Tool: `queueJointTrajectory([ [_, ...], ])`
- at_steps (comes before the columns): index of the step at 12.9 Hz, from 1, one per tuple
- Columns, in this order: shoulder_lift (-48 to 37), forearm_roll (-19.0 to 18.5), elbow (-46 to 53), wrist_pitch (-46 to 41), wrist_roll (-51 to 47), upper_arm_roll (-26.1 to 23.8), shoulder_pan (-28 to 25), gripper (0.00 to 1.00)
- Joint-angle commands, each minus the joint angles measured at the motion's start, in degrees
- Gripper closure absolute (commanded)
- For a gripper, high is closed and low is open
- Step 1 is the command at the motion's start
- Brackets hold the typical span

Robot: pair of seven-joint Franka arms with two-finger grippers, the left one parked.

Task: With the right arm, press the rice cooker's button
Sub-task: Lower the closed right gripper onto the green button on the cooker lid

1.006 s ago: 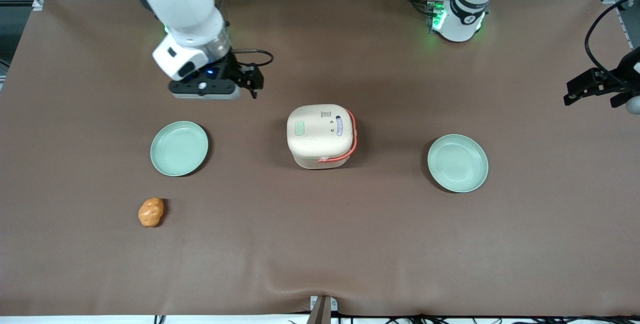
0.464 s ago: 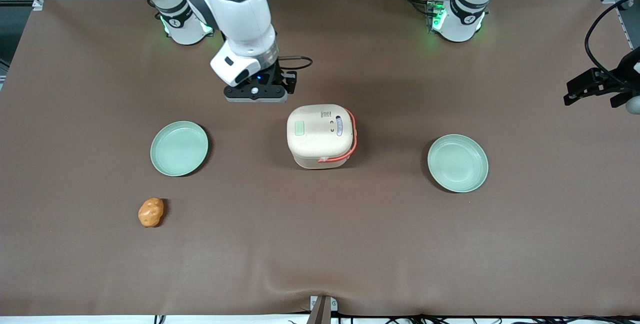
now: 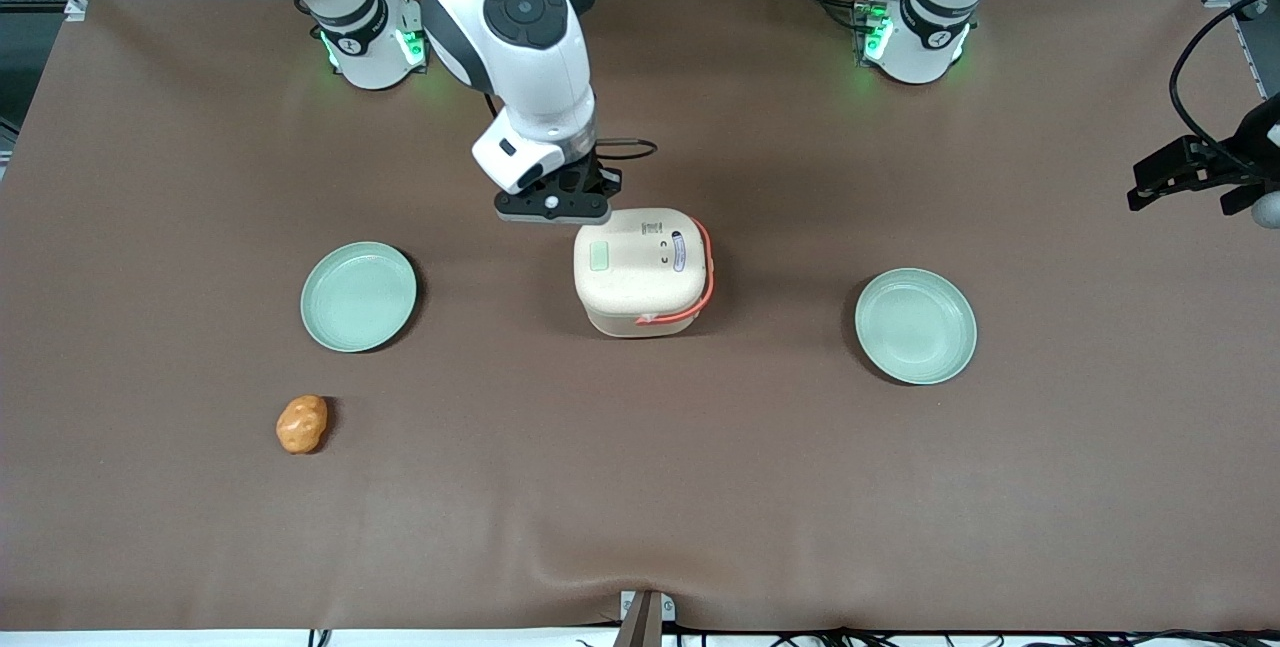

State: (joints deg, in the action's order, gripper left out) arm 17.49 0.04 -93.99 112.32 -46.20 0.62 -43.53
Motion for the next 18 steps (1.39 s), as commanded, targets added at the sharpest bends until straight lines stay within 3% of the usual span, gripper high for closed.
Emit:
queueJointTrajectory([
  [1,1.84,-1.19,0.65,2.10,-1.17,0.43,-0.94,1.00],
  [18,6.59,-1.36,0.65,7.82,-1.17,0.61,-0.68,1.00],
])
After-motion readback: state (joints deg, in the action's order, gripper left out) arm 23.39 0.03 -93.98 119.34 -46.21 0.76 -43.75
